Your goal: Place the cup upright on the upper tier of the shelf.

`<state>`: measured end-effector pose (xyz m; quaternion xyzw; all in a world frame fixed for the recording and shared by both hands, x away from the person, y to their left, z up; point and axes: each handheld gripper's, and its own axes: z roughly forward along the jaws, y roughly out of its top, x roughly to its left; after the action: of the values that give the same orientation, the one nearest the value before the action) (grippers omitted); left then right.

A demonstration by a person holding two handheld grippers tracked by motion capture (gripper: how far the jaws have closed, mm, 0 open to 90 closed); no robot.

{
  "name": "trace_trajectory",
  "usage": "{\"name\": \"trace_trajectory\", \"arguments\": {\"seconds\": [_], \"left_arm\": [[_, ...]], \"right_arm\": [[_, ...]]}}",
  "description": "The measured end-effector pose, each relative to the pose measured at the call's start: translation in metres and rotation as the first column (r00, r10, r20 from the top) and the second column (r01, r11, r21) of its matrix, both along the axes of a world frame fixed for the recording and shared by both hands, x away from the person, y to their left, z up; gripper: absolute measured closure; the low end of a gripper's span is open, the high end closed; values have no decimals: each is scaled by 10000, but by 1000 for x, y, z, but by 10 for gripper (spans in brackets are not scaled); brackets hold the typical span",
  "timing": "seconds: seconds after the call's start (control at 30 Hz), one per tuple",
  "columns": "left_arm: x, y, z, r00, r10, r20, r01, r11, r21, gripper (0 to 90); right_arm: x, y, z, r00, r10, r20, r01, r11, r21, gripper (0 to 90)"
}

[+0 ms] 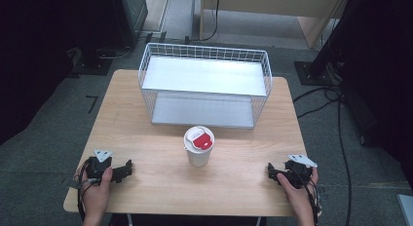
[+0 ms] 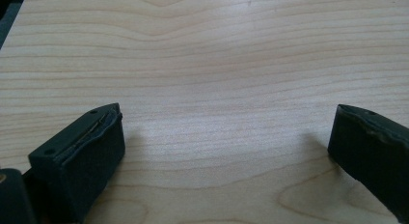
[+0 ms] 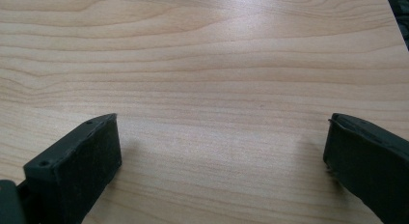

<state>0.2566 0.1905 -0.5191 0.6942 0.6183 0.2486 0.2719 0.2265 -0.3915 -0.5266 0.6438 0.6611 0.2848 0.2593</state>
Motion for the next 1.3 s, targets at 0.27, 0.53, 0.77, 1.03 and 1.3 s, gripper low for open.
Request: {"name": "trace_trajectory", "arguments": {"seconds": [0.27, 0.53, 0.77, 1.03, 1.3], "left_arm": [[0, 0, 0, 10000, -5, -6, 5, 10000, 2, 0], [1, -1, 0, 10000, 13, 2, -13, 10000, -3, 0], [1, -1, 0, 10000, 5, 1, -5, 10000, -2, 0], [1, -1, 0, 10000, 2, 6, -2, 10000, 3, 0], [1, -1, 0, 10000, 2, 3, -2, 10000, 1, 0]], "right_arm": [[-4, 16, 3, 9998, -142, 134, 139, 9997, 184, 74], [-5, 52, 18, 9954, 726, 619, -746, 9967, 315, 74], [-4, 80, 26, 9867, 1278, 1001, -1305, 9912, 204, 74], [-3, 115, 37, 9707, 1963, 1383, -2081, 9751, 766, 74], [-2, 145, 46, 9526, 2548, 1664, -2721, 9580, 905, 75]]}}
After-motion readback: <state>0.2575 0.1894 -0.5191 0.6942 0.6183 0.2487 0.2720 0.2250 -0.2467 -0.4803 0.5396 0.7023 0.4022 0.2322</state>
